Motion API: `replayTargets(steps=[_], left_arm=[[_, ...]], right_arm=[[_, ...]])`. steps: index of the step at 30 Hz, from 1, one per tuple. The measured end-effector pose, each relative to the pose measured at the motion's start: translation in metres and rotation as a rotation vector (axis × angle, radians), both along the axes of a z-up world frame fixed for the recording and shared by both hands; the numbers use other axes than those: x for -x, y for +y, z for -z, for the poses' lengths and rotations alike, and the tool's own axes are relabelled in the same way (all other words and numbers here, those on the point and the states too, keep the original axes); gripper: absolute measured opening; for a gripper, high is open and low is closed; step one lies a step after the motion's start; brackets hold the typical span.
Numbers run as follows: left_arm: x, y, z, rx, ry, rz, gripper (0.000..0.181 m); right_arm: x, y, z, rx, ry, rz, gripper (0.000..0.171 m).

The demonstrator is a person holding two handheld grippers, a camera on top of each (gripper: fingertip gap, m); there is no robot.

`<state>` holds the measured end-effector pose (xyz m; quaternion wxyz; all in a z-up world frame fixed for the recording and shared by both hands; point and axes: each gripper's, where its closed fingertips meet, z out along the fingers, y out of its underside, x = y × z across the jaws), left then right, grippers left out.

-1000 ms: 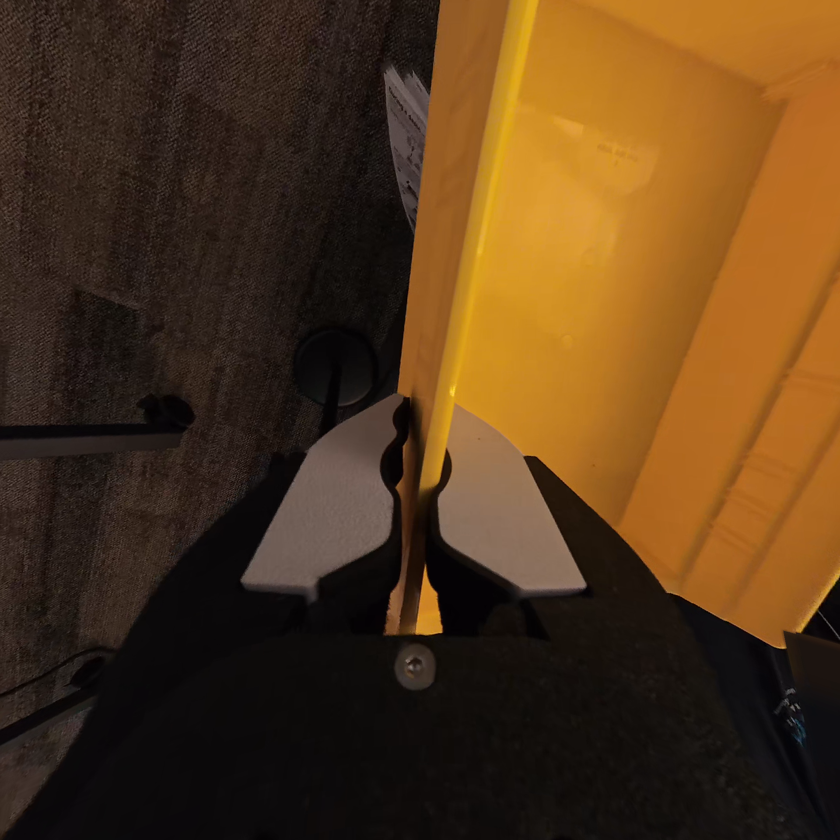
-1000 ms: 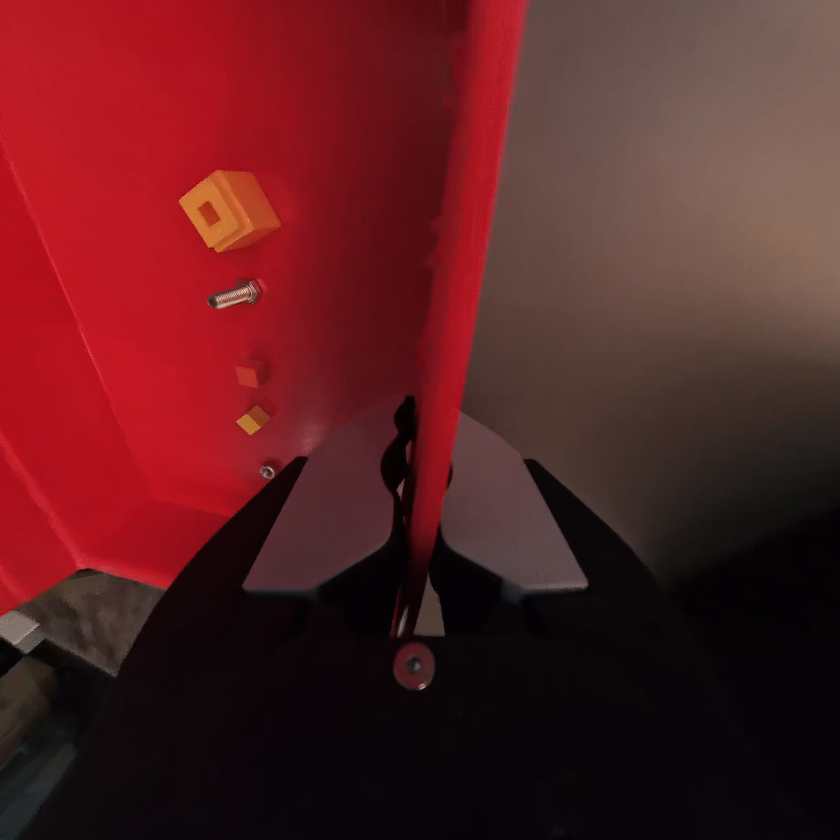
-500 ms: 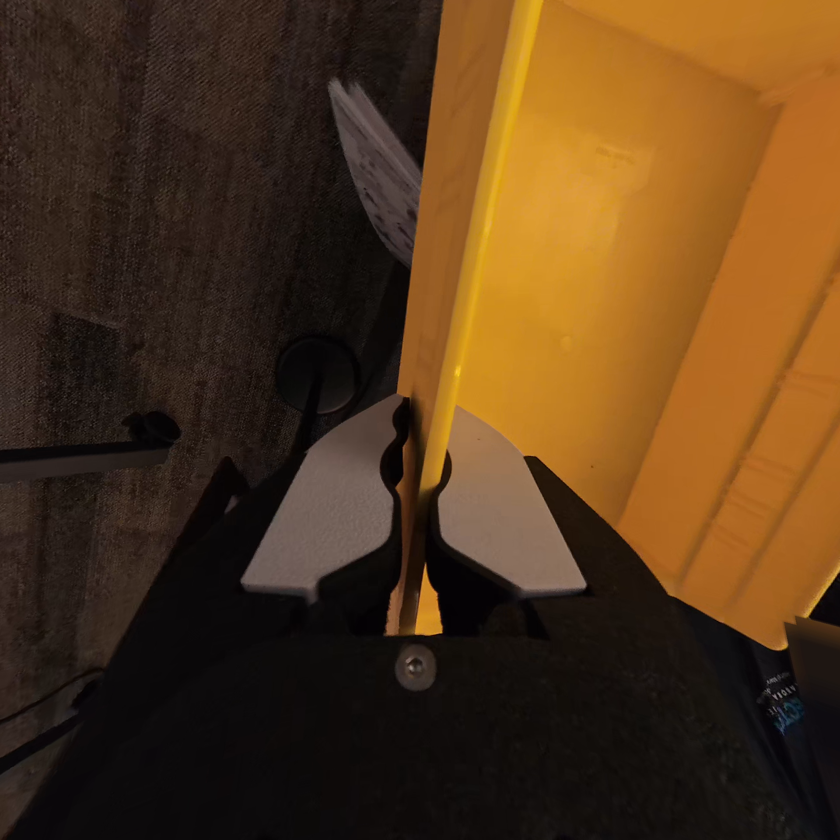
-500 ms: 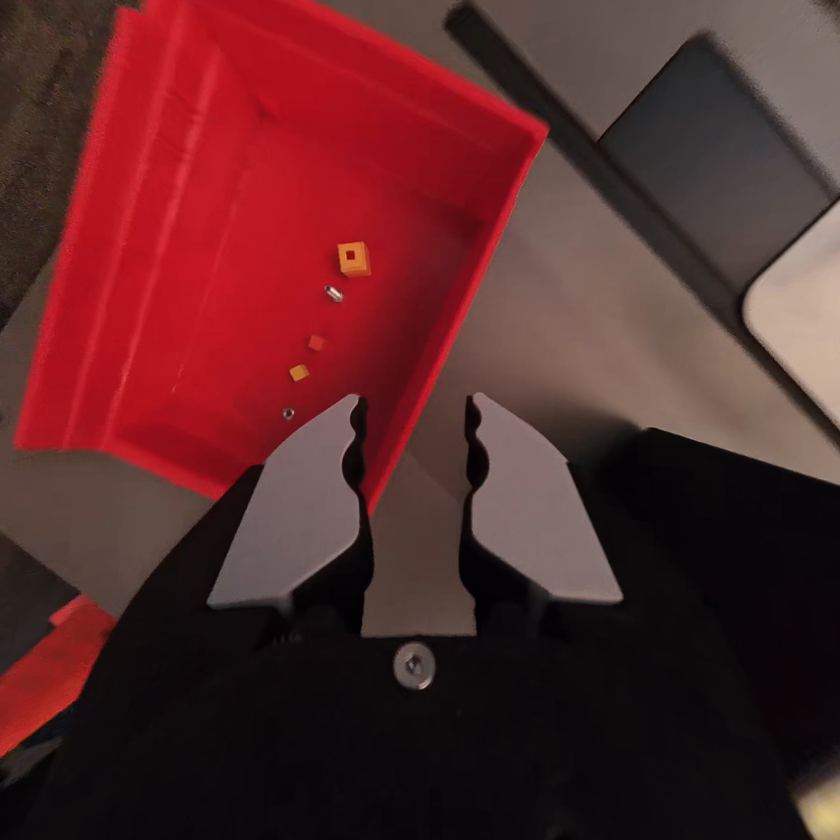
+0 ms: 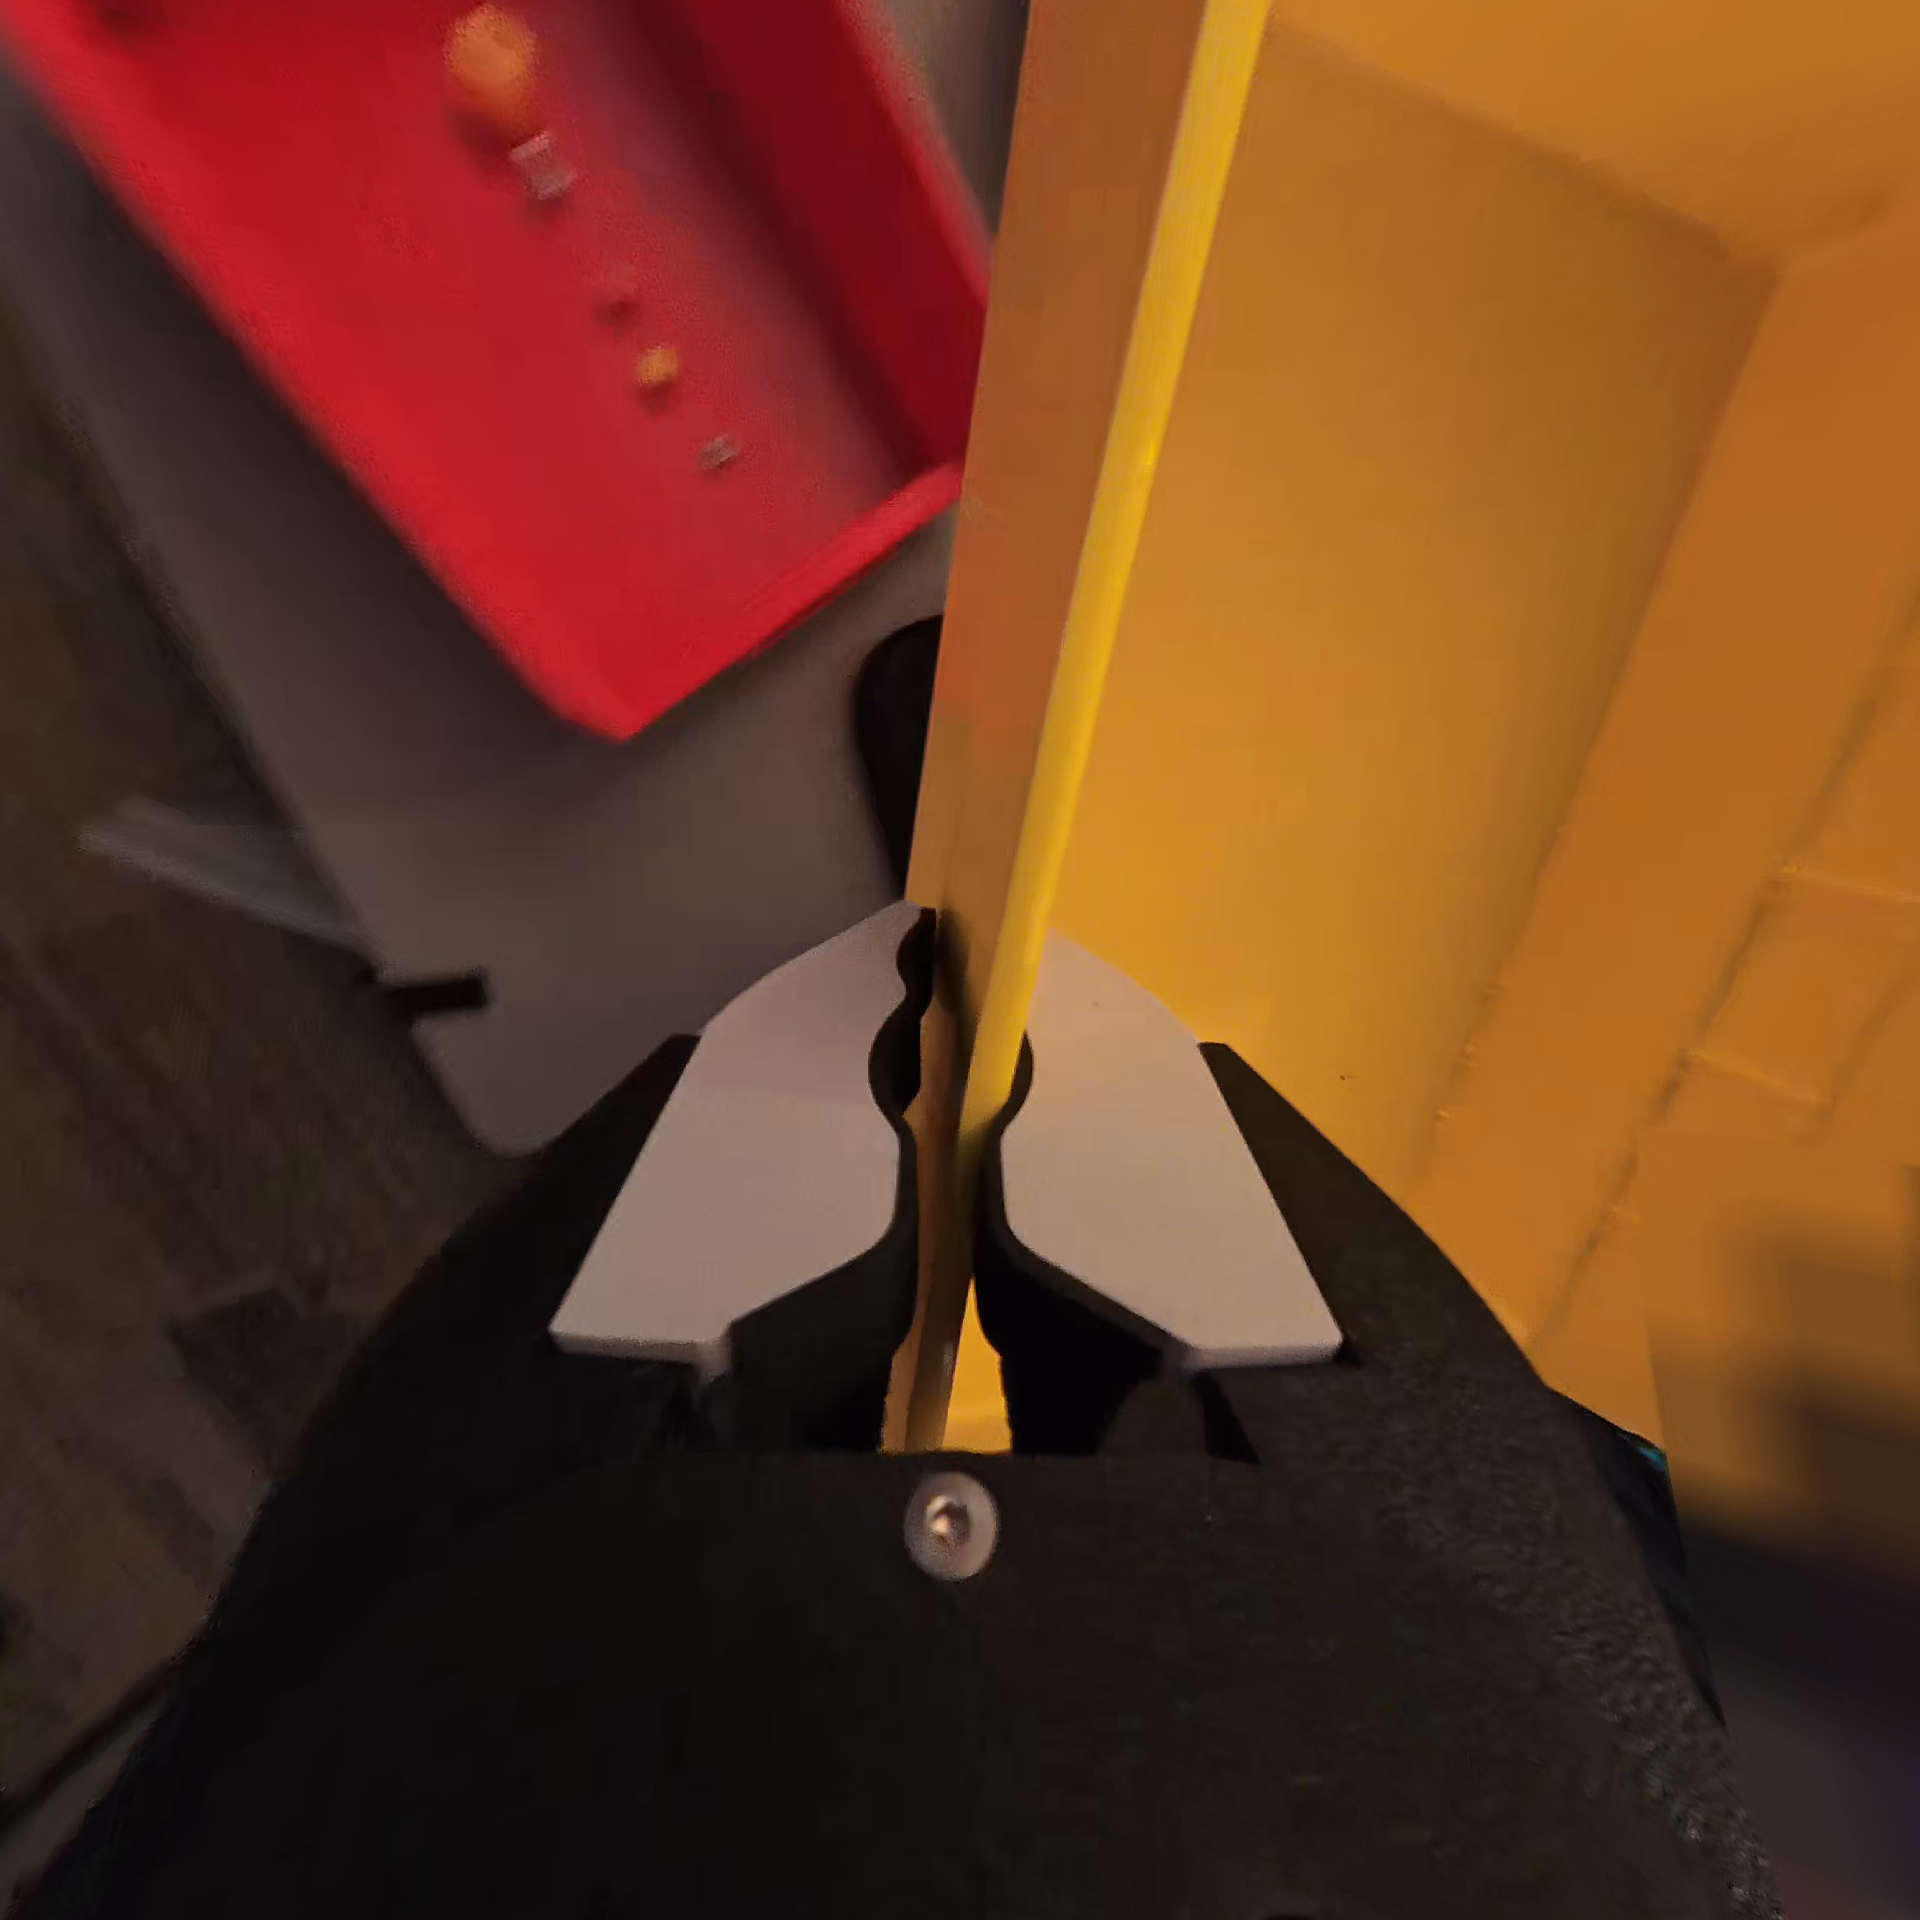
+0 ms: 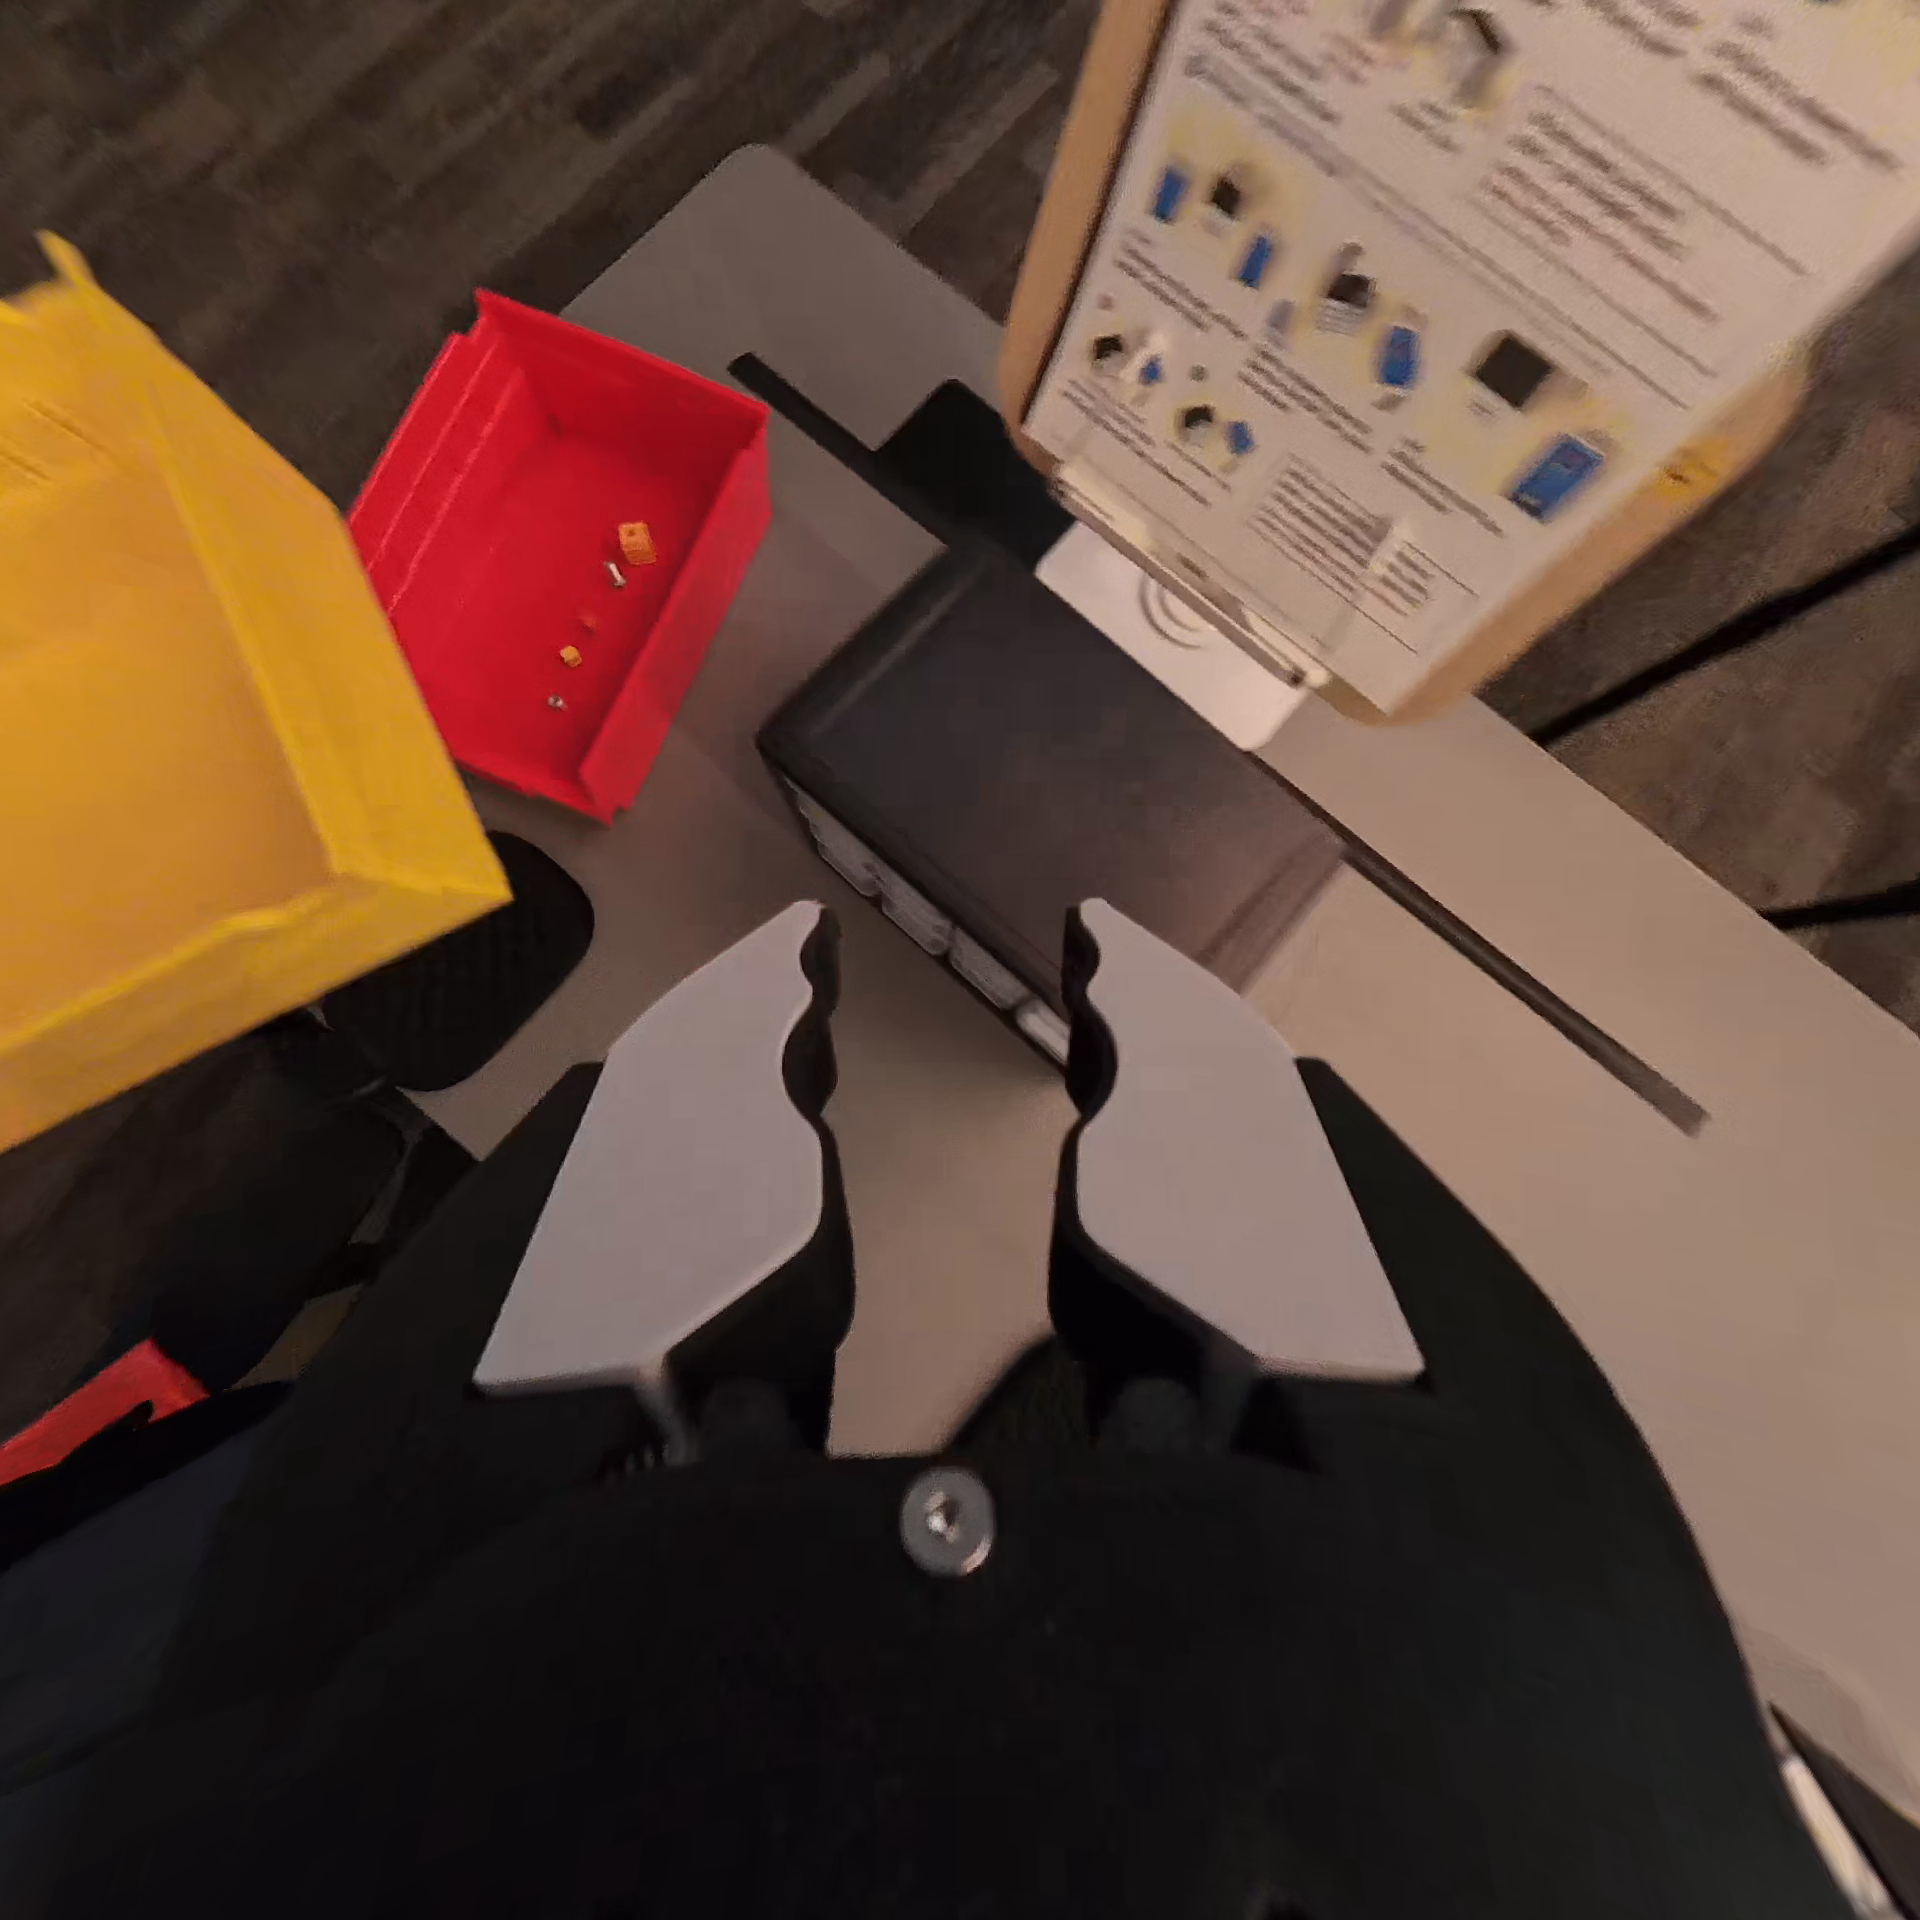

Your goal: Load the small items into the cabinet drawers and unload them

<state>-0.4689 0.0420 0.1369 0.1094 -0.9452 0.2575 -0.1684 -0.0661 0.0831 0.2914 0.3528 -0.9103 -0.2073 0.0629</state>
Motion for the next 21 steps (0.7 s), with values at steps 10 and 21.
replayTargets(steps=[10, 21], left_arm=[[-0.374, -0.028, 0.008, 0.015, -0.159, 0.473, 0.007], [-0.575, -0.054, 0.085, 0.055, -0.179, 0.384, 0.005]], right_arm=[[-0.179, -0.14, -0.052, -0.067, 0.123, 0.262, 0.042], [-0.279, -0.218, -0.002, -0.012, 0.124, 0.379, 0.043]])
